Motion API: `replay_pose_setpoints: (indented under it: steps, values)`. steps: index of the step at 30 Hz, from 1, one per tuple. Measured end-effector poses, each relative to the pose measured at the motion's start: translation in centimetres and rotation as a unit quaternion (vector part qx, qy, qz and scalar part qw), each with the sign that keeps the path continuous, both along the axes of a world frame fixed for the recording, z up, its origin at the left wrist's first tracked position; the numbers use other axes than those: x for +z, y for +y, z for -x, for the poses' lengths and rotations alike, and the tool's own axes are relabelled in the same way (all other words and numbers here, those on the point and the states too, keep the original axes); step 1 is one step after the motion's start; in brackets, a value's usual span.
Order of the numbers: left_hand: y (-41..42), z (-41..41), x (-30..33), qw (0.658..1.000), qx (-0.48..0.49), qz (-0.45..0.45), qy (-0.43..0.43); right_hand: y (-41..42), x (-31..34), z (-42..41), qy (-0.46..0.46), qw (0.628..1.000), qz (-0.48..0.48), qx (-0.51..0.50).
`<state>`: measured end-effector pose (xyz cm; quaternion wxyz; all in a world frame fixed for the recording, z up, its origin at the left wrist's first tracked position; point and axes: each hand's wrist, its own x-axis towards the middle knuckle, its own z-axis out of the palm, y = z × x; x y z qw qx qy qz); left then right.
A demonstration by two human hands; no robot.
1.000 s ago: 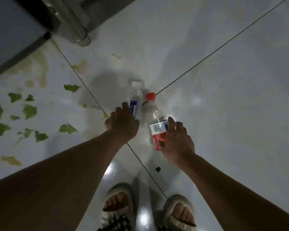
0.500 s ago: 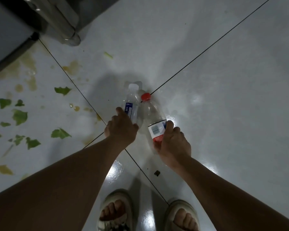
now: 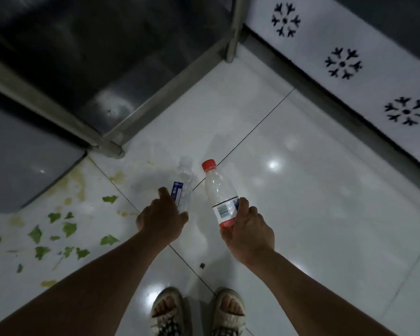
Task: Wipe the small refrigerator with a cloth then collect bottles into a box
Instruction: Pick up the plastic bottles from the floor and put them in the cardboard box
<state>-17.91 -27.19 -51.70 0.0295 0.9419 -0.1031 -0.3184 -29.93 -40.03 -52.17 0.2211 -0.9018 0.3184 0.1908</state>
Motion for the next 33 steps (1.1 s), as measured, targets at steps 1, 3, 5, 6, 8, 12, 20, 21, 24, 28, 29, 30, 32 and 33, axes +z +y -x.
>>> replay_pose_setpoints:
  steps: [1, 3, 5, 6, 8, 12, 20, 21, 24, 28, 29, 30, 32, 33]
  values:
    - [-0.6, 0.1, 2.2, 1.000, -0.007, 0.002, -0.003, -0.4, 2.1, 0.1, -0.004, 1.000, 0.000, -0.009]
    - [-1.7, 0.5, 6.5, 1.000, -0.016, 0.004, -0.007, -1.3, 6.3, 0.2, -0.015, 1.000, 0.004, -0.025]
    - [-2.9, 0.8, 10.8, 0.999, -0.027, 0.014, -0.010, -2.2, 10.3, 0.4, -0.023, 0.999, 0.014, -0.038]
    - [-3.4, 1.0, 12.9, 0.999, -0.037, 0.020, -0.013, -2.6, 12.2, 0.6, -0.028, 0.998, 0.021, -0.043]
    - [-4.1, 1.3, 17.0, 0.997, -0.060, 0.030, -0.029, -3.2, 16.1, 1.0, -0.036, 0.997, 0.032, -0.055]
    - [-4.6, 1.9, 24.5, 0.989, -0.111, 0.071, -0.066, -4.0, 23.4, 2.1, -0.063, 0.992, 0.062, -0.094]
    - [-5.4, 4.0, 35.9, 0.968, -0.192, 0.144, -0.069, -3.1, 35.8, 8.1, -0.096, 0.968, 0.114, -0.202]
    - [-5.6, 4.5, 37.1, 0.965, -0.205, 0.151, -0.068, -2.8, 37.1, 9.1, -0.098, 0.964, 0.120, -0.214]
    - [-6.3, 6.5, 40.7, 0.952, -0.245, 0.169, -0.067, -1.8, 40.8, 12.7, -0.104, 0.952, 0.134, -0.253]
    - [-7.9, 10.4, 44.5, 0.934, -0.295, 0.193, -0.060, -1.0, 44.9, 18.4, -0.102, 0.932, 0.165, -0.306]
    - [-8.4, 11.7, 45.3, 0.929, -0.309, 0.193, -0.059, -0.8, 45.8, 20.1, -0.100, 0.926, 0.176, -0.320]
    - [-9.0, 13.0, 46.1, 0.924, -0.324, 0.195, -0.059, -0.8, 46.7, 21.8, -0.097, 0.918, 0.188, -0.334]
    - [-10.4, 16.0, 47.8, 0.910, -0.357, 0.204, -0.051, -0.8, 48.5, 25.4, -0.090, 0.903, 0.207, -0.366]
    - [-11.1, 17.7, 48.7, 0.902, -0.374, 0.211, -0.046, -0.9, 49.4, 27.2, -0.088, 0.894, 0.214, -0.384]
